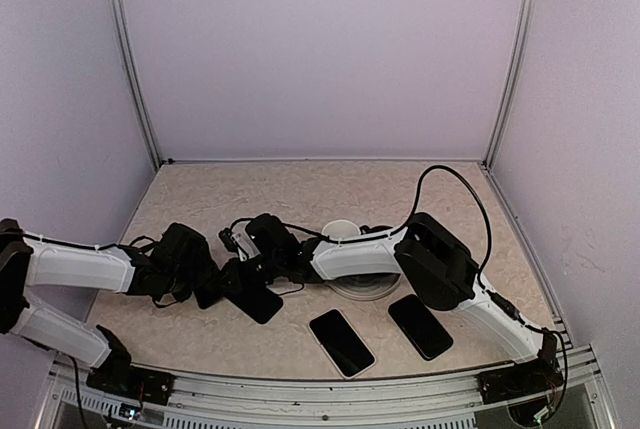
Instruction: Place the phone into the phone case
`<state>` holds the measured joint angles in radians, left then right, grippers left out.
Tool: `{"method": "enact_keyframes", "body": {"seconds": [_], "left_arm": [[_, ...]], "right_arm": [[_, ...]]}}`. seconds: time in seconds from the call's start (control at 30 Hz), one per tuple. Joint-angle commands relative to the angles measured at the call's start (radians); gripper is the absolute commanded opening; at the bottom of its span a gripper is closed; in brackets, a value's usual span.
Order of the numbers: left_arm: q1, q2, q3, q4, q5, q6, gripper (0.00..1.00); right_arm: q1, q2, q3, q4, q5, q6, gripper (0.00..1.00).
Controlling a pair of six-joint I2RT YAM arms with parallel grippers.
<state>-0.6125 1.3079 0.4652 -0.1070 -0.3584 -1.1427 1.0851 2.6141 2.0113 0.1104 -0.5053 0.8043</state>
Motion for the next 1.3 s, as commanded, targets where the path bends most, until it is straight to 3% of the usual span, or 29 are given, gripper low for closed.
{"method": "enact_keyframes", "body": {"seconds": [0.0,0.1,0.2,0.23,0.27,0.47,0.73,0.83,0.97,1.07,1.27], "left_arm": [[-0.032,-0.015,-0.007,-0.011,0.055,0.009,0.07],[-0.042,-0.042,0.0,-0.049,0.045,0.005,0.27],[-0.061,-0.131,0.019,-0.118,-0.007,0.001,0.78],[-0.063,-0.159,0.028,-0.141,-0.023,0.006,0.91],[-0.064,-0.208,0.039,-0.174,-0.043,0.013,0.98],[-0.068,-0.391,0.113,-0.311,-0.093,0.041,0.99],[-0.07,-0.459,0.115,-0.282,-0.082,0.135,0.99],[-0.085,-0.471,0.093,-0.252,-0.059,0.181,0.96],[-0.092,-0.505,0.018,-0.197,-0.001,0.2,0.86],[-0.091,-0.55,-0.052,-0.114,0.057,0.198,0.86],[-0.092,-0.498,-0.075,-0.178,0.039,0.139,0.9]], "right_arm": [[-0.016,-0.003,0.021,0.025,0.004,-0.02,0.0],[-0.027,-0.049,-0.004,0.019,-0.014,-0.049,0.0],[-0.029,-0.124,-0.038,-0.01,-0.026,-0.129,0.0],[-0.03,-0.147,-0.045,-0.033,-0.035,-0.156,0.0],[-0.032,-0.167,-0.049,-0.056,-0.048,-0.177,0.0],[-0.054,-0.311,-0.141,-0.218,-0.124,-0.275,0.0],[-0.081,-0.459,-0.229,-0.546,-0.172,-0.386,0.0],[-0.089,-0.473,-0.231,-0.655,-0.166,-0.407,0.0],[-0.092,-0.49,-0.284,-0.669,-0.21,-0.427,0.0],[-0.1,-0.475,-0.267,-0.685,-0.216,-0.429,0.0],[-0.111,-0.376,-0.153,-0.766,-0.206,-0.419,0.0]]}}
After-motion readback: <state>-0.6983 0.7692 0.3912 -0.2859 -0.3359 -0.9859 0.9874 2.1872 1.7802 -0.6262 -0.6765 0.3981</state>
